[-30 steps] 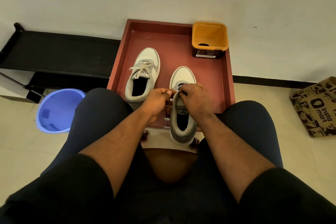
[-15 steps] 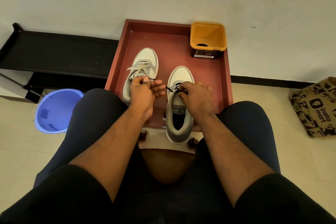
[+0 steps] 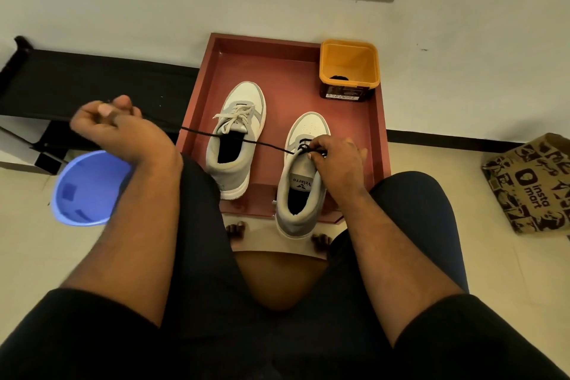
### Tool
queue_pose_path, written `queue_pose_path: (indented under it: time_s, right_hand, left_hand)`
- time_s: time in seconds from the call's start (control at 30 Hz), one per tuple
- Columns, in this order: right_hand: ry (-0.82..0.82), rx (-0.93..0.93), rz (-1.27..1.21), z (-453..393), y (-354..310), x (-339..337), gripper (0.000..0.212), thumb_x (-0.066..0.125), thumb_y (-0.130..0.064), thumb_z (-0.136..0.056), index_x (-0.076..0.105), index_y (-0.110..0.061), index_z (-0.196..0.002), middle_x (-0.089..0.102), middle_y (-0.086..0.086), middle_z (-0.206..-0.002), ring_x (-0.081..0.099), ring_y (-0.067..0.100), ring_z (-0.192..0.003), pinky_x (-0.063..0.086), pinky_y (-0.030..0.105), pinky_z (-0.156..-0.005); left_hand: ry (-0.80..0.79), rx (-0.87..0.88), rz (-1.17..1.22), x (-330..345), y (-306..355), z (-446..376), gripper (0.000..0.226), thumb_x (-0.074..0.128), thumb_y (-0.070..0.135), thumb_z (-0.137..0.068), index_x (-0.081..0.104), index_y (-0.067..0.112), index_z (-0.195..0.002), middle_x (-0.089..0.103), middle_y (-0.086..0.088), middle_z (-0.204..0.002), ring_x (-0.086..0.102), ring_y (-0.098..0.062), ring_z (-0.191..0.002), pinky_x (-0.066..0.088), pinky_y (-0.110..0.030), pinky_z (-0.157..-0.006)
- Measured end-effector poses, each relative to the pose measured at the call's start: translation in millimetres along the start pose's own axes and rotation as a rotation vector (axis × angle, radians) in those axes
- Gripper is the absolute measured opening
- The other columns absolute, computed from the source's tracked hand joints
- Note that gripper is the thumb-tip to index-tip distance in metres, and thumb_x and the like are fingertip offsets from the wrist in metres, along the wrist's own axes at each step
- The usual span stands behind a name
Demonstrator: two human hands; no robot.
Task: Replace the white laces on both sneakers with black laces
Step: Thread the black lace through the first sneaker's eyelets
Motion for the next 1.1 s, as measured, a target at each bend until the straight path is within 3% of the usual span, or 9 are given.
queue_pose_path:
  time_s: [0.1,0.27,0.33,0.4,0.53,0.7,0.87,1.0,1.1]
  right_hand:
    - [-0.004,-0.013,0.027,1,-2,0,0.028,0.066,-0.027,-0.088,0.066,-0.030,-0.116,0.063,-0.009,-0.118,0.047,0.016,-0.113,0.024,0.033,-0.089]
    - [-0.018,0.107,0.021,3,9,0,0.061,0.074,-0.039,-0.081,0.050,-0.027,-0.135,0.052,0.002,-0.128,0.048,0.023,-0.117,0.042,0.039,-0.096]
    - [-0.074,0.121,-0.049,7,11,4,0.069,0.076,-0.037,-0.079,0.045,-0.025,-0.140,0.049,0.004,-0.129,0.051,0.024,-0.115,0.045,0.036,-0.092]
    - [-0.097,0.116,-0.102,9,9,6,0.070,0.076,-0.030,-0.081,0.042,-0.025,-0.142,0.047,0.003,-0.130,0.053,0.021,-0.113,0.043,0.029,-0.087]
    - [-0.081,0.107,-0.160,7,10,4,0.067,0.072,-0.013,-0.082,0.044,-0.024,-0.141,0.050,0.003,-0.129,0.053,0.017,-0.113,0.038,0.021,-0.082]
    - [-0.105,0.059,-0.159,1,11,8,0.066,0.068,-0.004,-0.081,0.045,-0.023,-0.140,0.056,0.005,-0.124,0.053,0.016,-0.112,0.038,0.021,-0.081]
    - [-0.240,0.099,-0.364,-4,15,20,0.049,0.072,-0.015,-0.082,0.057,-0.025,-0.128,0.062,-0.005,-0.108,0.059,0.011,-0.099,0.051,0.028,-0.085]
    - [-0.280,0.139,-0.506,-5,14,22,0.021,0.058,-0.012,-0.093,0.068,-0.018,-0.110,0.064,-0.012,-0.099,0.059,0.000,-0.092,0.046,0.014,-0.079]
    - [-0.219,0.166,-0.513,-7,17,23,0.023,0.051,-0.008,-0.095,0.070,-0.021,-0.100,0.065,-0.010,-0.096,0.057,-0.001,-0.083,0.044,0.016,-0.074]
  left_hand:
    - [-0.305,0.047,-0.189,22,-8,42,0.026,0.043,0.007,-0.092,0.043,0.018,-0.116,0.061,-0.013,-0.106,0.061,-0.017,-0.084,0.052,-0.031,-0.072]
    - [-1.152,0.081,-0.718,49,-55,139,0.039,0.048,-0.006,-0.092,0.062,0.013,-0.122,0.064,0.001,-0.114,0.060,-0.011,-0.103,0.048,-0.015,-0.088]
    - [-1.328,0.149,-0.927,45,-77,155,0.033,0.050,-0.001,-0.091,0.067,0.011,-0.117,0.070,-0.006,-0.105,0.064,-0.022,-0.099,0.051,-0.029,-0.089]
    - [-1.369,0.257,-1.110,44,-86,156,0.028,0.053,0.008,-0.089,0.071,0.014,-0.111,0.072,-0.013,-0.094,0.063,-0.032,-0.093,0.053,-0.041,-0.084]
    - [-1.269,0.312,-1.147,49,-70,138,0.014,0.061,0.016,-0.088,0.075,0.011,-0.089,0.066,-0.011,-0.078,0.060,-0.030,-0.086,0.051,-0.037,-0.078]
    - [-0.921,0.384,-1.259,42,-33,94,0.017,0.060,0.021,-0.090,0.073,0.019,-0.100,0.071,-0.004,-0.097,0.058,-0.024,-0.096,0.048,-0.039,-0.085]
    - [-1.241,0.531,-1.424,50,-30,137,0.057,0.053,0.041,-0.093,0.037,0.025,-0.145,0.046,-0.005,-0.143,0.037,-0.026,-0.134,0.025,-0.046,-0.107]
    - [-1.402,0.343,-1.362,47,-55,158,0.068,0.054,0.047,-0.088,0.032,0.025,-0.148,0.057,-0.003,-0.135,0.047,-0.023,-0.129,0.021,-0.047,-0.111]
    - [-1.448,0.305,-1.330,43,-61,162,0.065,0.059,0.030,-0.085,0.036,0.019,-0.145,0.065,-0.007,-0.121,0.057,-0.027,-0.115,0.036,-0.042,-0.105]
Point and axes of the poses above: each hand's wrist, its own z-axis away from the middle knuckle, its own x-axis out of the palm, y = z × x, the point moved 5 cm from there along -z, towards the middle knuckle
